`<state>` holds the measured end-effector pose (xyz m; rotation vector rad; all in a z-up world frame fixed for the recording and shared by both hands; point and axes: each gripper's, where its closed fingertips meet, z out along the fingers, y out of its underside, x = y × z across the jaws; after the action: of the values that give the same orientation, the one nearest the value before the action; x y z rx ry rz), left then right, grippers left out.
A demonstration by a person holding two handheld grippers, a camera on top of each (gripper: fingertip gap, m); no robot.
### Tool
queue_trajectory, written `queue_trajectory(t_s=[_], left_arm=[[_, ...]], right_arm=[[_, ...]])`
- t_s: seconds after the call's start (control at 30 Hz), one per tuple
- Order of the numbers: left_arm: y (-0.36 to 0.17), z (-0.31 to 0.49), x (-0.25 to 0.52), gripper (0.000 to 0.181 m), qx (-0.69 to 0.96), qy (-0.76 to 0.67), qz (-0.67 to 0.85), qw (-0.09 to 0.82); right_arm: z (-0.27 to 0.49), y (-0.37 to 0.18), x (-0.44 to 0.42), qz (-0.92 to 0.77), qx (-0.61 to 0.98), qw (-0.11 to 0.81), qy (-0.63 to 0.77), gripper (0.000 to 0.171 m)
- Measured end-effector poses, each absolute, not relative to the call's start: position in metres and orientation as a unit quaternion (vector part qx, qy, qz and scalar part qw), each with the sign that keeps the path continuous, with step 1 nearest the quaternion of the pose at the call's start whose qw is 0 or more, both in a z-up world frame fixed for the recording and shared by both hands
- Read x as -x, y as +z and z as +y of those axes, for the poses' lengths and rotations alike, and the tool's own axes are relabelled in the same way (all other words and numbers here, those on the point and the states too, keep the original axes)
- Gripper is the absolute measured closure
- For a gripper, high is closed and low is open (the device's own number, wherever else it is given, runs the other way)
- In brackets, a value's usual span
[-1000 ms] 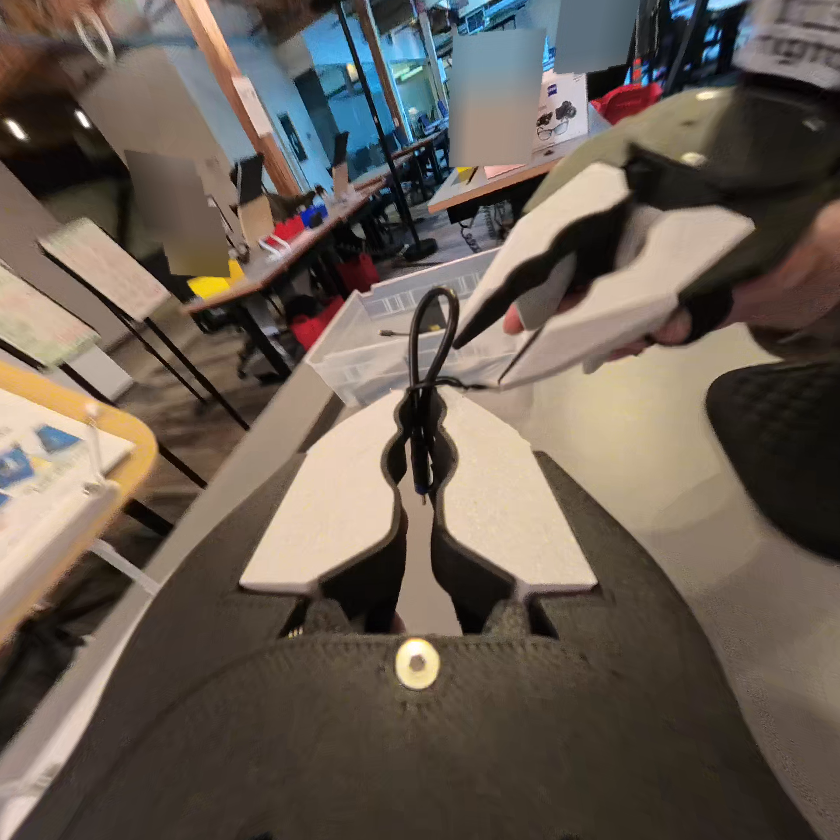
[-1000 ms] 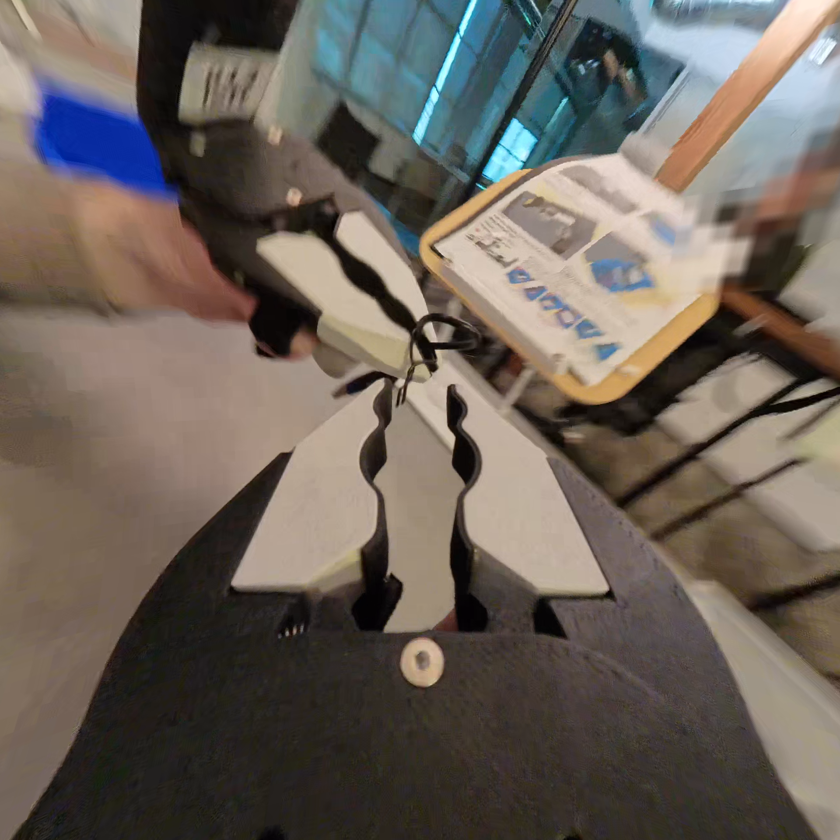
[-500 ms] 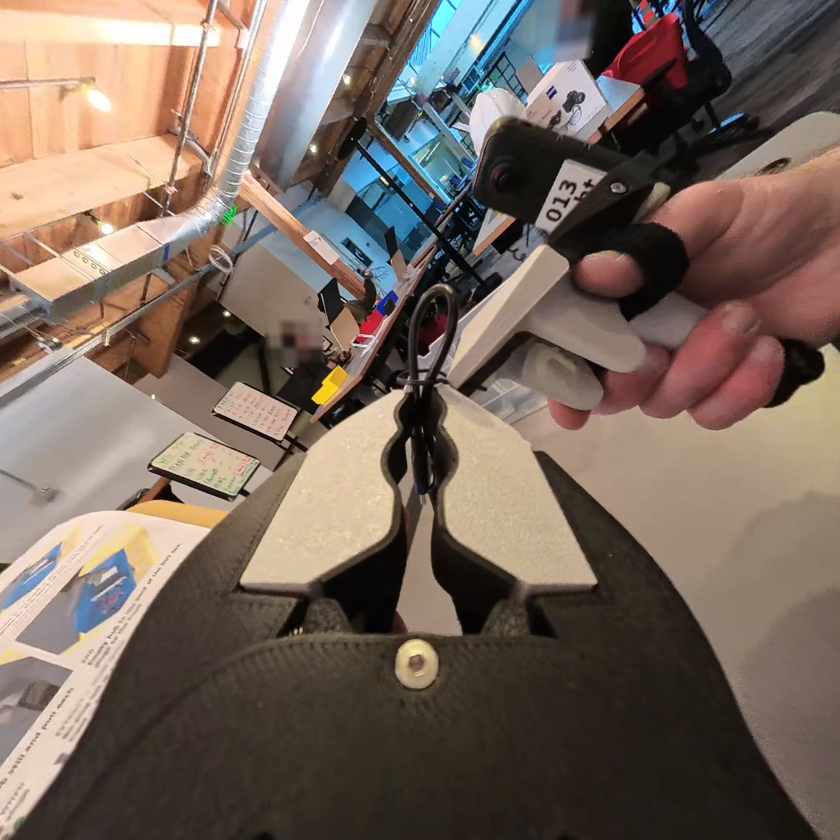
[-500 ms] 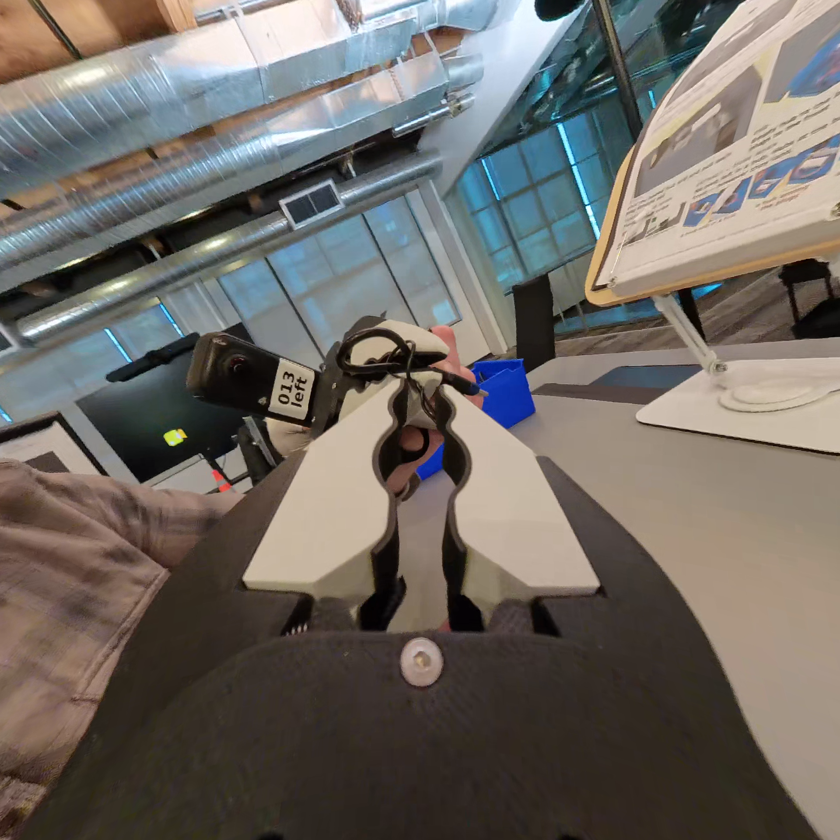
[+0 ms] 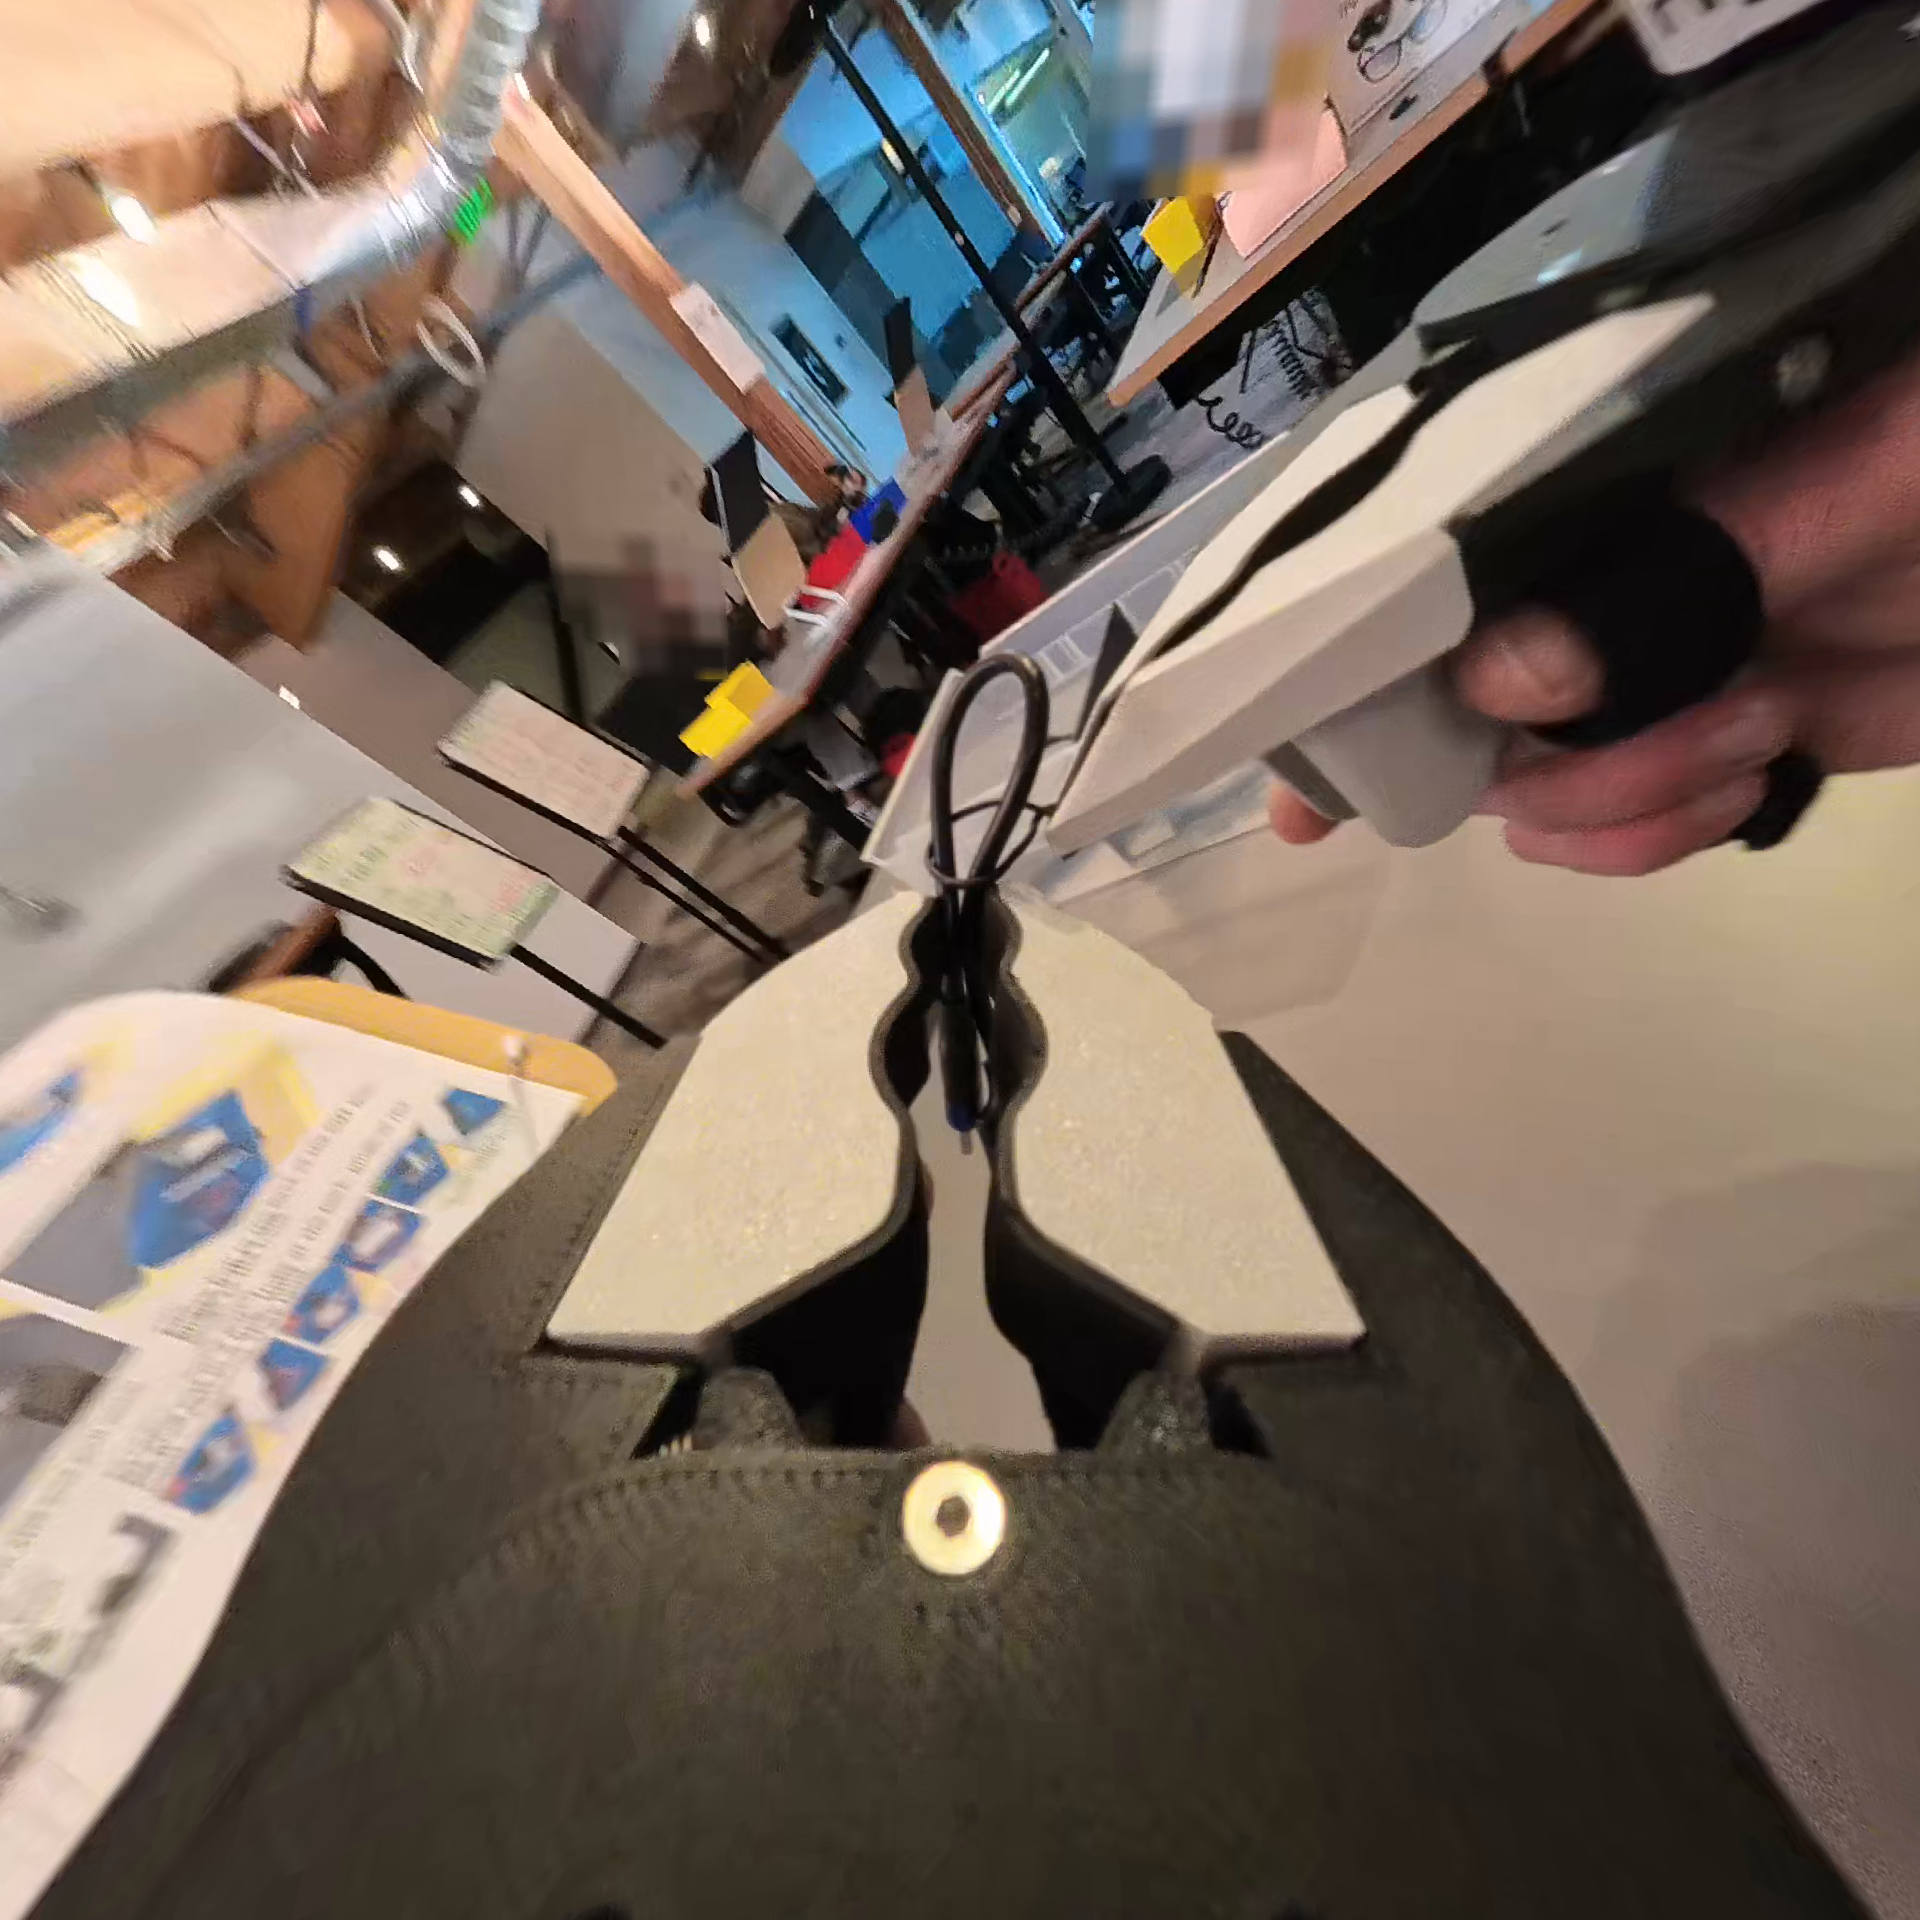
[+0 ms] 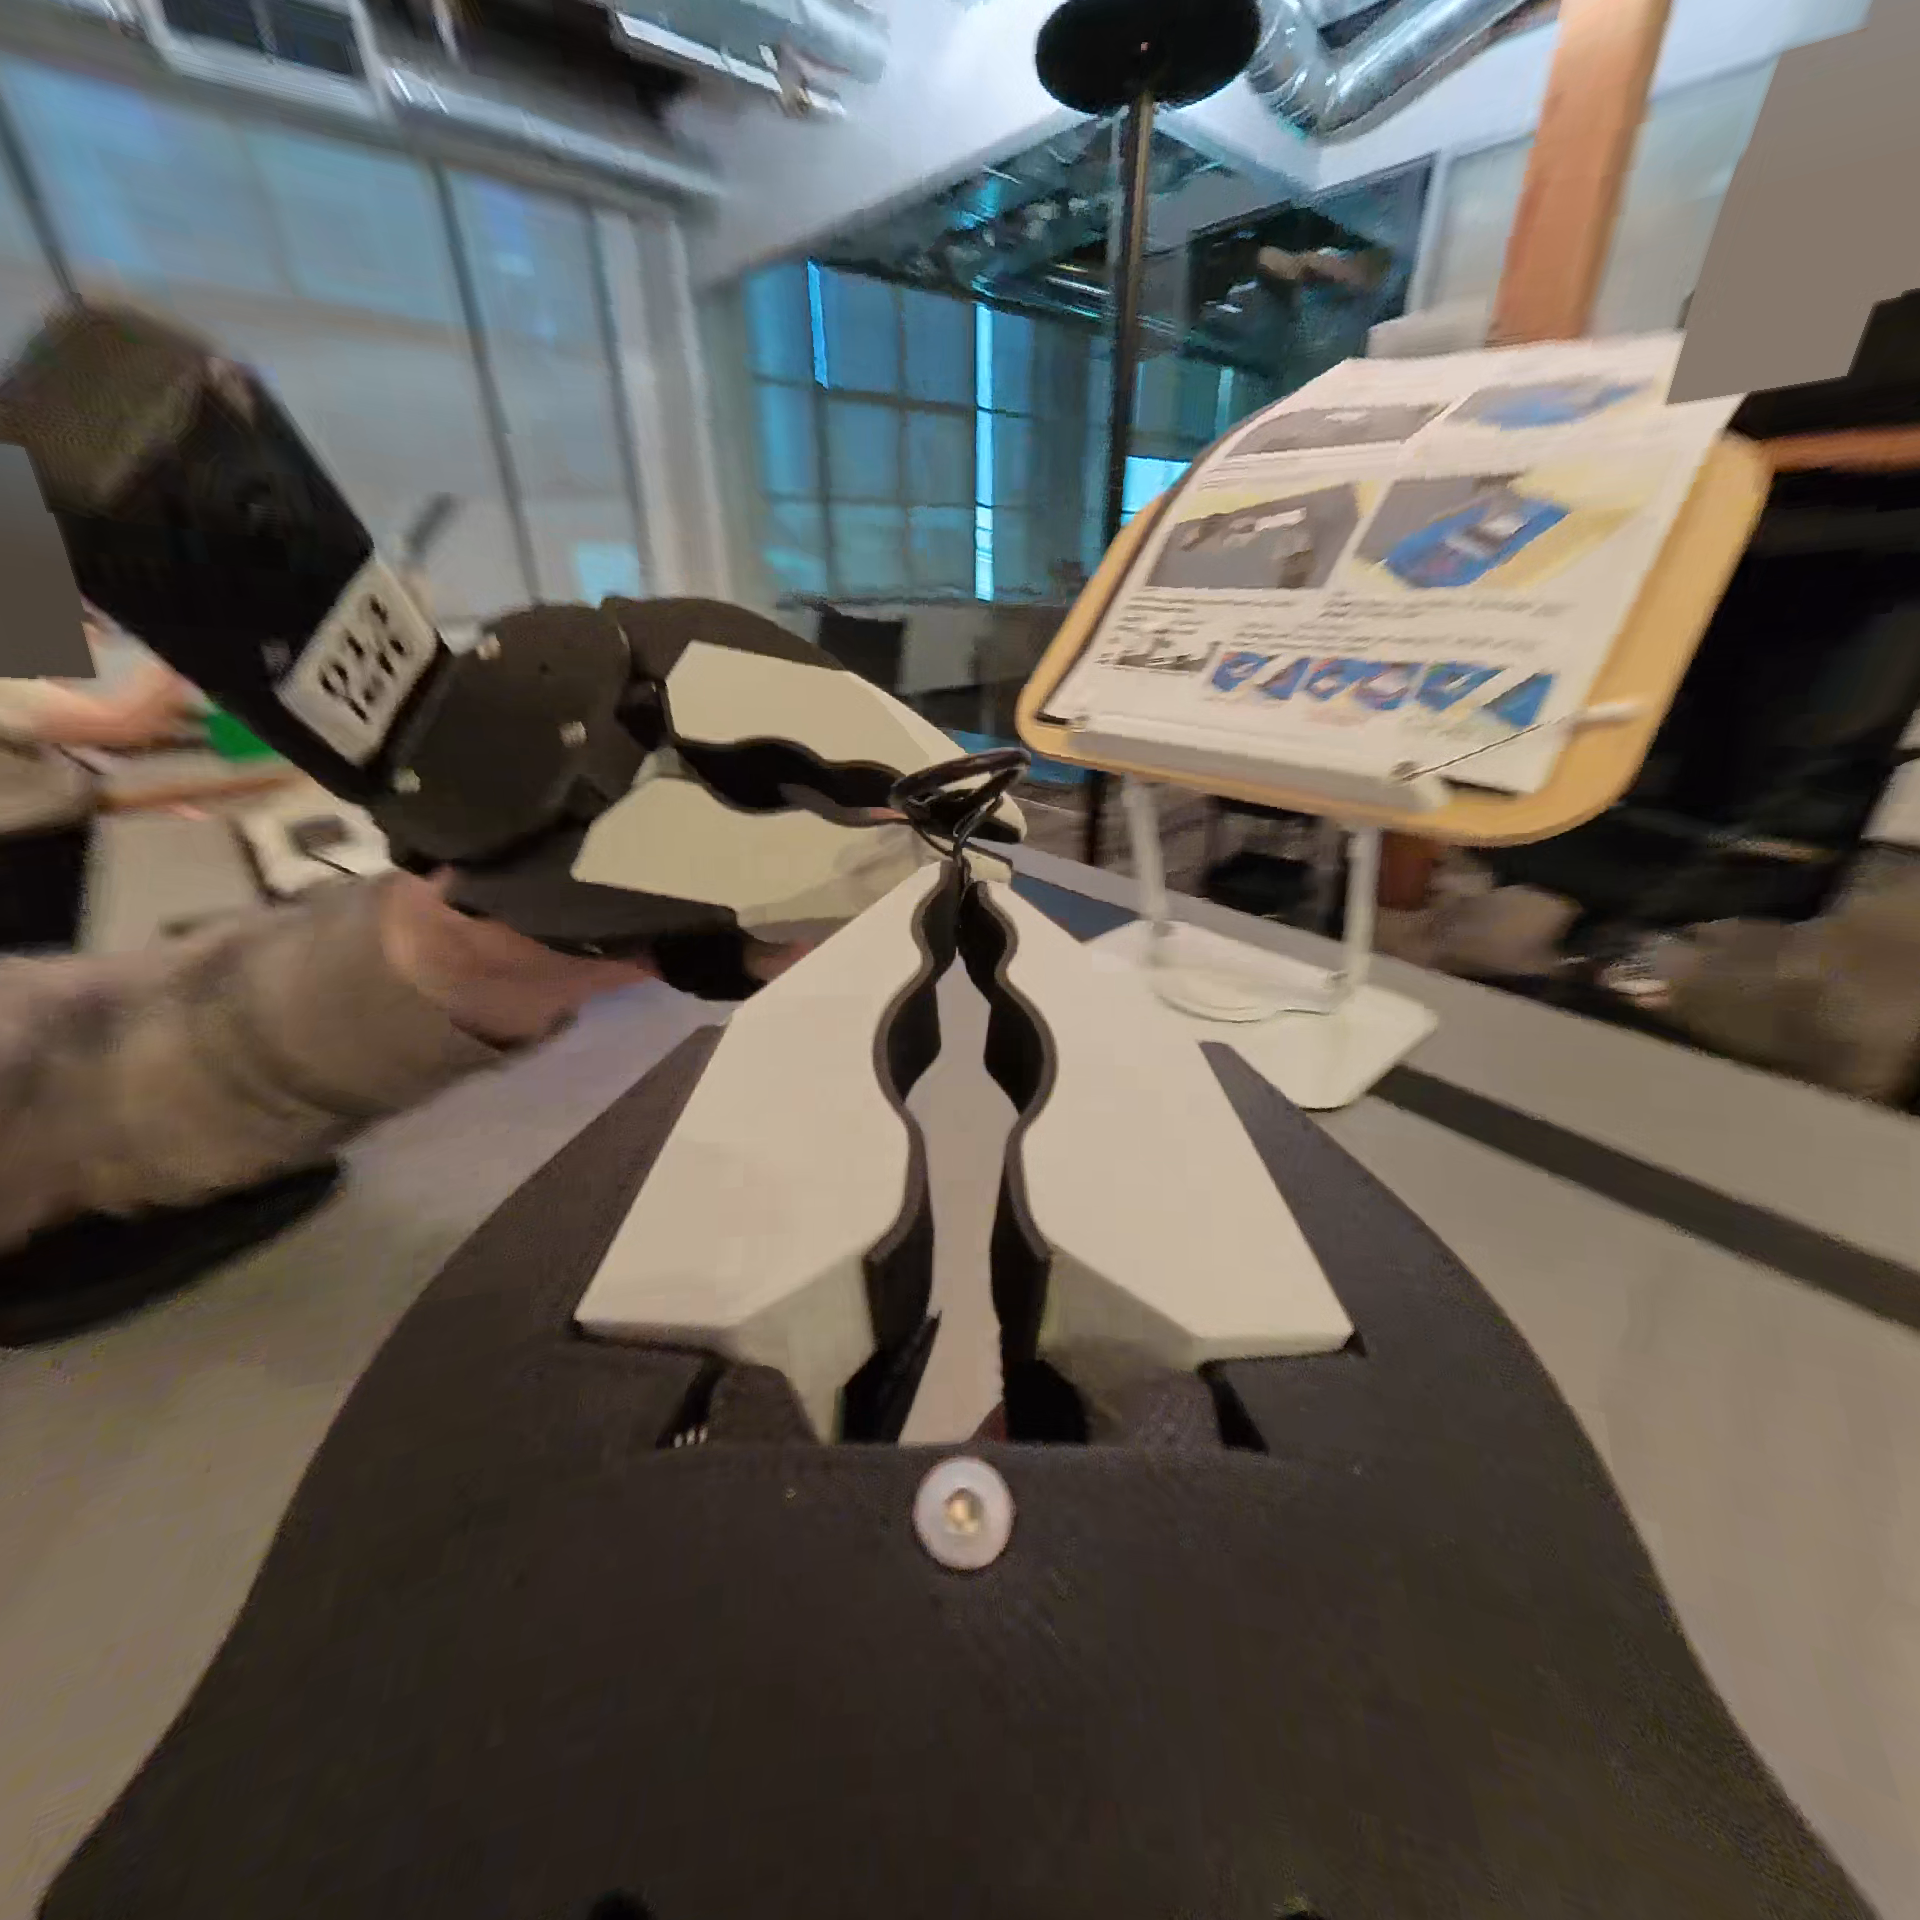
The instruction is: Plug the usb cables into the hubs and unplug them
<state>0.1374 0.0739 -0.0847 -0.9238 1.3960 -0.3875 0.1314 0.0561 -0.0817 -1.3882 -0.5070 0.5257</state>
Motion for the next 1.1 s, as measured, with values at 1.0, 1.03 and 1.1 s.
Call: queue_trajectory(t_s=[1.0, 1.03, 1.1], left_arm=[[-0.106, 0.08, -0.144, 0.175, 0.451, -0.345, 0.593, 0.571], [-0.106, 0.077, -0.145, 0.175, 0.439, -0.336, 0.6, 0.578], [-0.101, 0.075, -0.146, 0.175, 0.422, -0.317, 0.598, 0.603]], right_arm=[[0.066, -0.093, -0.139, -0.26, 0.66, 0.648, 0.278, 0.145], [0.066, -0.091, -0.14, -0.23, 0.655, 0.638, 0.333, 0.144], [0.069, -0.097, -0.141, -0.198, 0.657, 0.616, 0.386, 0.144]])
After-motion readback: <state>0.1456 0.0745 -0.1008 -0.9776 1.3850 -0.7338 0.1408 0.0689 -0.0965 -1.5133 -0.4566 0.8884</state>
